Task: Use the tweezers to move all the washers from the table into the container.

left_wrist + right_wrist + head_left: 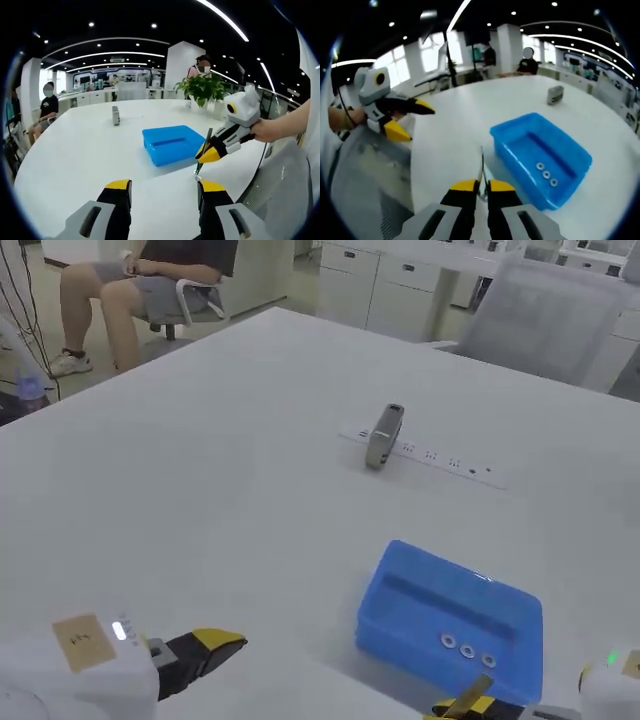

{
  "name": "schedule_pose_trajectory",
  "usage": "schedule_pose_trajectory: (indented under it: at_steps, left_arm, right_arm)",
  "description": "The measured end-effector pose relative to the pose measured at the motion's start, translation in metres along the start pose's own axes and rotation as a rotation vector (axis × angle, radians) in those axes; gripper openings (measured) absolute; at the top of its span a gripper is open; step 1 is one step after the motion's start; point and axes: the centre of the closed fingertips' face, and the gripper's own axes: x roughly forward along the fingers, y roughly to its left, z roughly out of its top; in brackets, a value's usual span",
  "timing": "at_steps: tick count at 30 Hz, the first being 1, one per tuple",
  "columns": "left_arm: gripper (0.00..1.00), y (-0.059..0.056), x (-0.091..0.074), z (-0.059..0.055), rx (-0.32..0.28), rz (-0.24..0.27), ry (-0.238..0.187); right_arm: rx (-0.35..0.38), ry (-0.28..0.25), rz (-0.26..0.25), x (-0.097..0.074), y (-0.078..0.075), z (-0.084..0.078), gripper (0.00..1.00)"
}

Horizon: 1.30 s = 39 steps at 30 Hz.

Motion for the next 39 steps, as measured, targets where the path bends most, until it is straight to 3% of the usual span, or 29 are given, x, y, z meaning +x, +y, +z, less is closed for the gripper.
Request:
schedule_pose_trajectory:
  at_steps: [4,11,25,39]
  left_arm:
    - [0.52,0.001,0.000,0.000,-0.001,0.004,-0.002]
    - [0.52,0.001,0.000,0.000,0.003,0.005,-0.002]
    - [0.52,0.001,0.000,0.001,0.002,0.005,-0.004]
    - [0.52,0.001,0.000,0.001,0.001,0.007,-0.003]
  right_arm:
    - [-0.027,-0.010,-0.004,-0.001,0.001,-0.001,0.04]
    - [0.018,-0.027,-0.014,-0.008,-0.005,0.004,0.03]
    - [0.030,-0.145,-0.027,-0.030,-0.019,0.055,0.03]
    - [0.049,-0.210,-0.071,-0.026,-0.049,0.085,0.03]
